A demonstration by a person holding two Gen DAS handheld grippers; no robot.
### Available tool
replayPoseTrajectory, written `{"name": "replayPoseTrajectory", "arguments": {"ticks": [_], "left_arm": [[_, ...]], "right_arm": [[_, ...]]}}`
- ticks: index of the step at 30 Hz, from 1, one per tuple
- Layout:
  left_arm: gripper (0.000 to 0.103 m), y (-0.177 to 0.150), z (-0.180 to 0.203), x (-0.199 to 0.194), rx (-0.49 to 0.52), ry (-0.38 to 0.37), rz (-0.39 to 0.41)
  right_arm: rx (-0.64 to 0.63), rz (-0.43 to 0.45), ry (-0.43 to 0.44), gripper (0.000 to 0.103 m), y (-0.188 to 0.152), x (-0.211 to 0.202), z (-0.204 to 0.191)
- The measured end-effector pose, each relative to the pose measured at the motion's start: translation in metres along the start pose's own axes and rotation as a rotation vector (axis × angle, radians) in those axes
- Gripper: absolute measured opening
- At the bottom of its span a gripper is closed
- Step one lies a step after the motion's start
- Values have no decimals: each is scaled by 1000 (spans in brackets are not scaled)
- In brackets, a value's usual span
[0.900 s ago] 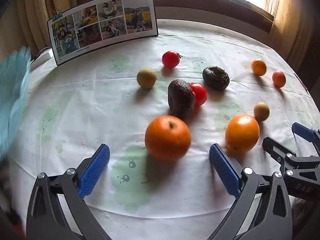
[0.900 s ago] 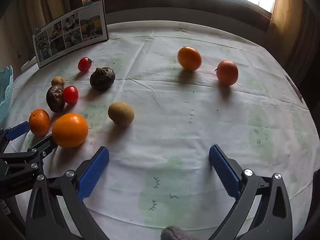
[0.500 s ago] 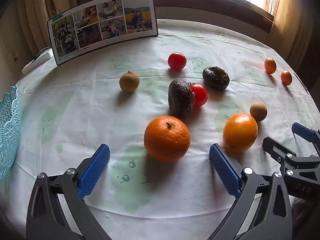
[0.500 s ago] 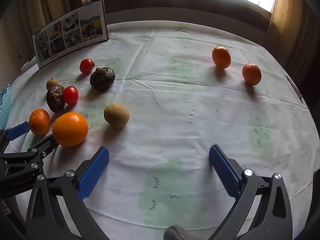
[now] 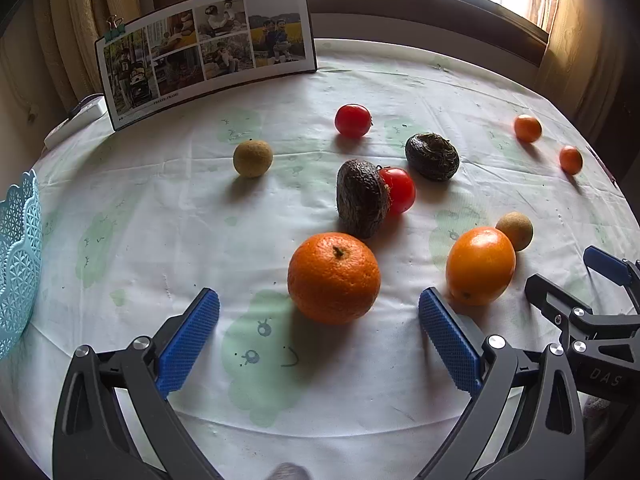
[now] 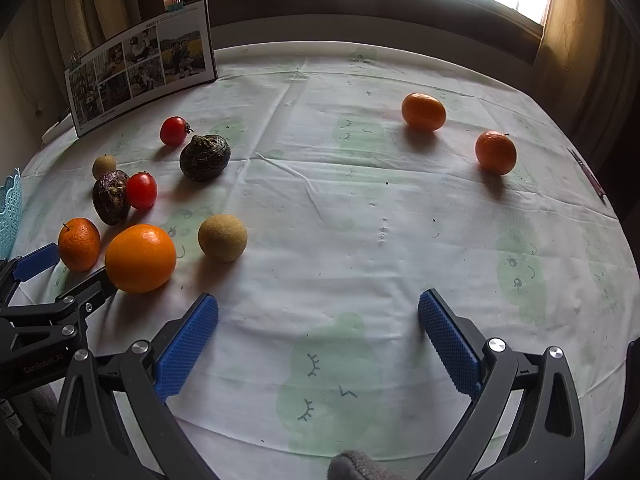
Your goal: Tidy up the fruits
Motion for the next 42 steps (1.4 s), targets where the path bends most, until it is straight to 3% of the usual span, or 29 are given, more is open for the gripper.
{"name": "replayPoseTrajectory", "arguments": {"ticks": [42], "left_arm": [[101, -1, 2, 2, 32, -10, -13]], "right_arm": [[-12, -3, 5, 98, -2, -2, 1]]}}
Point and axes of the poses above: each gripper's, at about its wrist camera, not at the fingertips, and x roughly the way its jaws point, z to its right, y to its top, the point moved 8 cm from there along x, roughly the way its jaws point, and after that the axes turned 10 degrees about -z, right-handed, at the moved point
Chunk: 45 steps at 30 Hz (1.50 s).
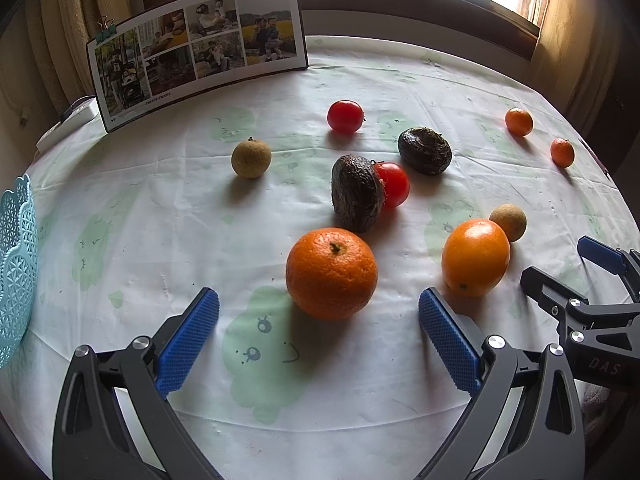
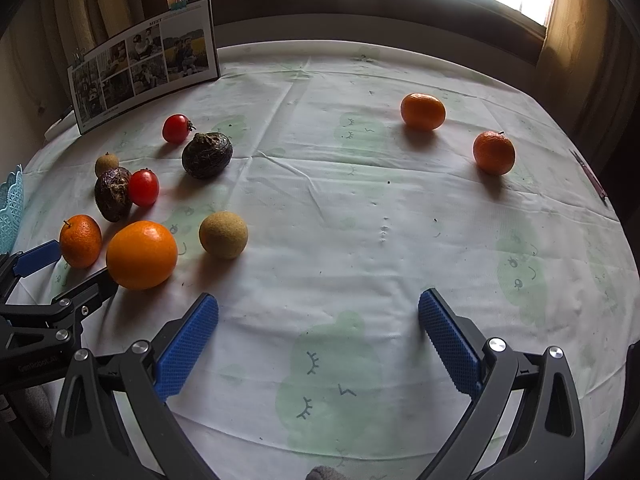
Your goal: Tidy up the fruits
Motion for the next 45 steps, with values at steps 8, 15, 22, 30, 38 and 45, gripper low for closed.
{"name": "replayPoseTrajectory", "arguments": {"ticks": [8, 15, 22, 30, 38, 45], "left_arm": [[101, 0, 1, 0, 0, -1, 0], [101, -1, 1, 0, 1, 0, 1], [101, 0, 1, 0, 2, 0, 1], [101, 0, -1, -1, 2, -6, 4], [101, 3, -11, -15, -82, -91, 75], [101, 6, -26, -38, -155, -132, 201]], "right_arm": [[-3, -1, 0, 98, -2, 1, 0], [-13, -5, 0, 98, -4, 2, -1], [-13, -5, -5, 98, -3, 1, -1], [-12, -5, -6, 98, -4, 0, -2], [-22, -11, -1, 98, -4, 0, -1], [-41, -12, 5, 98, -6, -1, -1]]}}
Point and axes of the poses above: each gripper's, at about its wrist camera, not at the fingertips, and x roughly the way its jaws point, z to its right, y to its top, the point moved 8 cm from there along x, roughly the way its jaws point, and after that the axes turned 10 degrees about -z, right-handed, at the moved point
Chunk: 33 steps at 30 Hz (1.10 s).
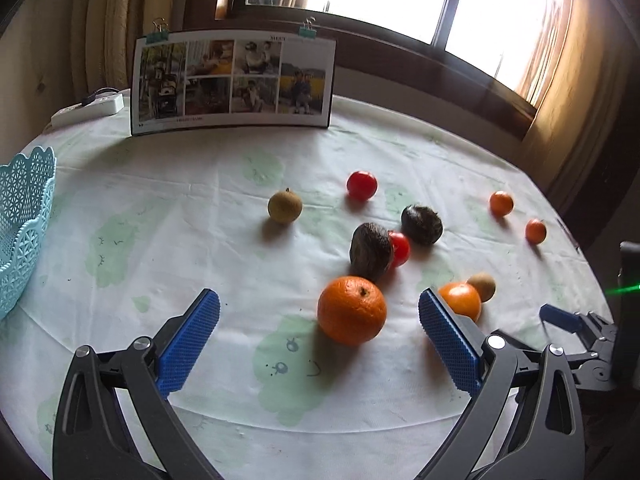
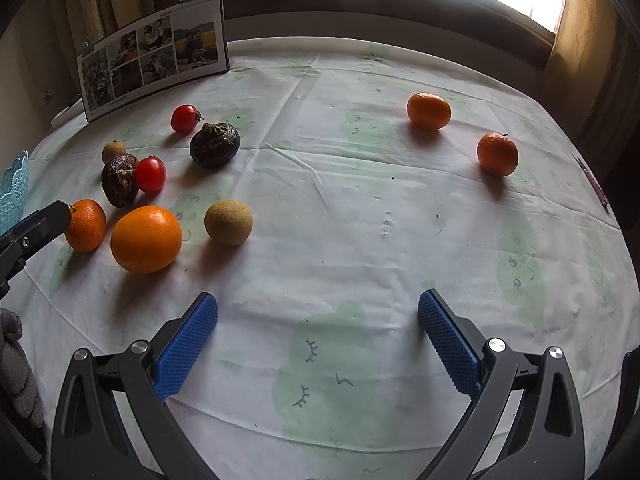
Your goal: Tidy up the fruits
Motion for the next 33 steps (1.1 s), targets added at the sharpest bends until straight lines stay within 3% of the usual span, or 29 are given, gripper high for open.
{"name": "replayPoseTrajectory", "arguments": {"ticks": [15, 18, 31, 33], "left_arm": [[100, -4, 24, 13, 131, 45, -67], [92, -5, 27, 20, 134, 33, -97], [82, -6, 28, 34, 121, 15, -148], [76, -6, 27, 34, 118, 14, -147]], "right_arm": [[-51, -1, 22, 98, -6, -3, -2], [-60, -3, 25, 98, -7, -4, -2], [-67, -3, 27, 98, -9, -5, -2], [-67, -2, 28, 98, -9, -5, -1]]}}
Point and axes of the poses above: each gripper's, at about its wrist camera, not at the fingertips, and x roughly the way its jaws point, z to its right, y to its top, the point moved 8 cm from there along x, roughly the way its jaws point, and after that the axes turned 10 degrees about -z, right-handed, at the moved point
